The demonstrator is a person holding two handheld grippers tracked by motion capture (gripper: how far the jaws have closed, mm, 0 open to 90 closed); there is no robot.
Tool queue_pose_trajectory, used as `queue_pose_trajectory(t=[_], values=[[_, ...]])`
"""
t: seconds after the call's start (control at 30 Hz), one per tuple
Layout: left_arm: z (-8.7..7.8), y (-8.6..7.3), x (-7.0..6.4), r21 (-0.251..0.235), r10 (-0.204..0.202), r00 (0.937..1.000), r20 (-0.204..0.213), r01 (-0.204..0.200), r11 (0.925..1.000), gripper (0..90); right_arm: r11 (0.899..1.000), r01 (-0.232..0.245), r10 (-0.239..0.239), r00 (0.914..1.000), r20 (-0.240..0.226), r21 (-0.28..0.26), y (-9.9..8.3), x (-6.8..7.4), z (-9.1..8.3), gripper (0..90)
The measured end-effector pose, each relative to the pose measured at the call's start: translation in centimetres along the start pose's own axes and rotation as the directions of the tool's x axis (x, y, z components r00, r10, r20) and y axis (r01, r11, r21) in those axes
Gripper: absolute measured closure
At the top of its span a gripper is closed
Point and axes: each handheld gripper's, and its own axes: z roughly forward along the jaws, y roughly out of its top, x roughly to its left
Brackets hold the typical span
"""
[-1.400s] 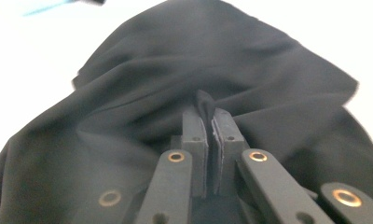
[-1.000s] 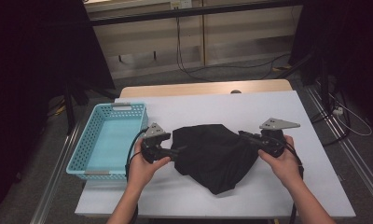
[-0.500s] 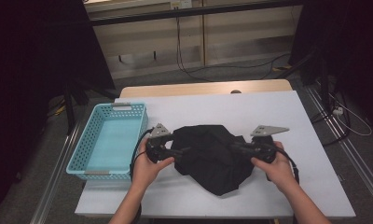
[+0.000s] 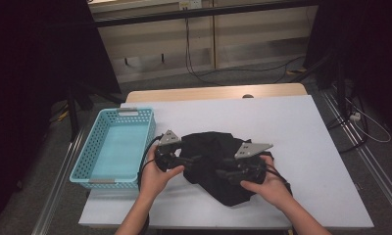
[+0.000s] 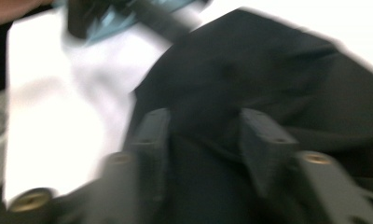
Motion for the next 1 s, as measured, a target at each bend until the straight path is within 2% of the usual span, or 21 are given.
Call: queue_pose_trajectory(t=[0.07,0.1,0.2,0.27,0.33,0.4,0.43,0.57,0.67,0.83,0.9,1.0], values=[[0.3,0.2,-0.4,-0.001,0.011,0.9997,0.022,-0.011,0.9999,19.2,0.999,-0.030,0.032,0.9979,0.056,-0.042,0.0,-1.1,-1.0,36.3],[0.4,0.3,-0.7,-0.001,0.022,0.9993,0.031,-0.021,0.9998,21.0,0.997,-0.049,0.054,0.9941,0.094,-0.053,-0.1,-1.7,-1.4,32.3],[1.4,0.2,-1.9,0.021,0.054,0.9963,0.066,-0.055,0.9982,26.4,0.993,-0.095,0.107,0.9771,0.184,-0.075,-0.4,-3.4,-2.6,30.5],[2.3,0.0,-2.6,0.039,0.079,0.9930,0.089,-0.082,0.9958,29.7,0.988,-0.127,0.145,0.9587,0.245,-0.088,-0.7,-4.5,-3.1,26.6],[3.0,-0.1,-3.1,0.052,0.088,0.9905,0.106,-0.094,0.9942,39.1,0.983,-0.161,0.180,0.9405,0.288,-0.088,-1.0,-5.3,-3.3,26.4],[3.7,-0.3,-3.3,0.082,0.088,0.9881,0.126,-0.098,0.9918,52.6,0.983,-0.165,0.181,0.9325,0.313,-0.077,-1.2,-5.9,-3.2,26.1],[3.9,-0.4,-3.3,0.099,0.086,0.9874,0.133,-0.099,0.9901,56.6,0.983,-0.168,0.182,0.9285,0.324,-0.070,-1.3,-6.1,-3.1,26.1],[4.5,-0.8,-3.7,0.169,0.087,0.9825,0.164,-0.115,0.9789,81.1,0.986,-0.161,0.163,0.9223,0.351,-0.035,-1.4,-6.5,-2.5,27.2],[4.4,-0.6,-4.0,0.196,0.096,0.9821,0.162,-0.127,0.9724,88.1,0.987,-0.159,0.156,0.9188,0.362,-0.024,-1.5,-6.7,-1.9,28.9],[3.2,0.0,-3.5,0.186,0.074,0.9840,0.162,-0.104,0.9770,89.7,0.987,-0.163,0.151,0.9113,0.383,-0.001,-1.7,-7.2,-1.5,28.8],[2.3,0.3,-3.0,0.175,0.058,0.9856,0.159,-0.085,0.9809,89.9,0.984,-0.181,0.168,0.9084,0.383,-0.002,-1.9,-7.5,-1.6,28.3],[0.5,0.7,-2.3,0.147,0.043,0.9887,0.143,-0.065,0.9870,89.9,0.983,-0.184,0.171,0.9077,0.383,-0.003,-1.9,-7.6,-1.9,26.8]])
